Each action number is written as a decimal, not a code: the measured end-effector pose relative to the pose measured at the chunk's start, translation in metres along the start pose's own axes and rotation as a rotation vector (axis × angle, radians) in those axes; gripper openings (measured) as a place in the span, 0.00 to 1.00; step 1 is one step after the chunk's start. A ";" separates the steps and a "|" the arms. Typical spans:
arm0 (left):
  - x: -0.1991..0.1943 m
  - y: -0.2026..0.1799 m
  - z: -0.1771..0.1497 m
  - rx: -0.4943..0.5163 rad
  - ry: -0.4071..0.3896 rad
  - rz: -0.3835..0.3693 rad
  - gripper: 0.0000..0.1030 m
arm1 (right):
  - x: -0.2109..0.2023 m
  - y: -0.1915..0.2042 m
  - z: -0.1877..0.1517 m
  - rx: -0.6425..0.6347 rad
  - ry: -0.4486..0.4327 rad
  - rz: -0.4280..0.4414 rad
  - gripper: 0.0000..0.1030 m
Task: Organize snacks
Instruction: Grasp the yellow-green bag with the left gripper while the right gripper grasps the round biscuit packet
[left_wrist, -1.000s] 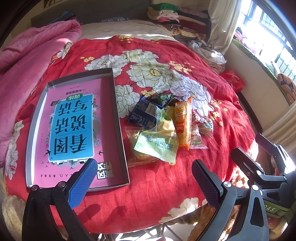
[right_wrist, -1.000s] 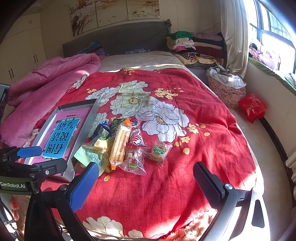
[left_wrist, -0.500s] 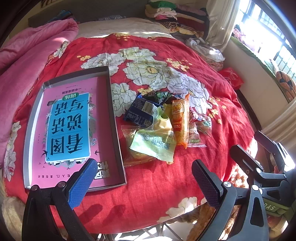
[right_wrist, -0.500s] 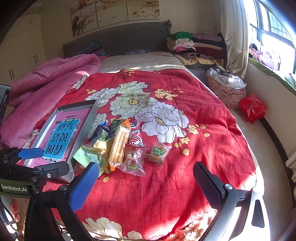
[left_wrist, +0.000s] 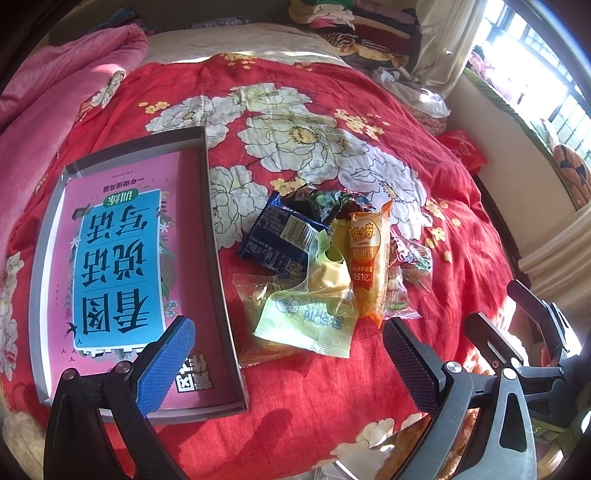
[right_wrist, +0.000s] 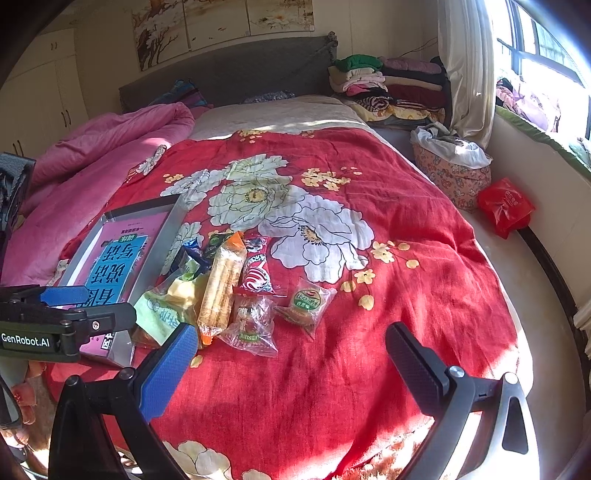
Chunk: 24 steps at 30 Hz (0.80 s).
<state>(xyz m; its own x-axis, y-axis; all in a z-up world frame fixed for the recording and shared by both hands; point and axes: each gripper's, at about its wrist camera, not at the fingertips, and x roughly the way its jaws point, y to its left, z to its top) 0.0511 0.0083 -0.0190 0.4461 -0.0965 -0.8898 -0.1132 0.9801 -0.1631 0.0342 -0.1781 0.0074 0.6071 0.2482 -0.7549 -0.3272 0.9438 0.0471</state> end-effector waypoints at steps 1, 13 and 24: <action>0.003 -0.001 0.003 0.006 0.003 0.005 0.98 | 0.004 -0.003 0.001 0.010 0.009 -0.002 1.00; 0.038 -0.014 0.022 0.081 0.071 0.000 0.71 | 0.062 -0.034 0.009 0.094 0.122 -0.044 1.00; 0.054 -0.023 0.026 0.108 0.120 -0.013 0.57 | 0.098 -0.031 0.013 0.123 0.182 -0.011 0.83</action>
<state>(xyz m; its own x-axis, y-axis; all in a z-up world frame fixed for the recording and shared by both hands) 0.1005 -0.0151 -0.0522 0.3368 -0.1229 -0.9335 -0.0087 0.9910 -0.1336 0.1133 -0.1797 -0.0599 0.4656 0.2051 -0.8609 -0.2243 0.9684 0.1094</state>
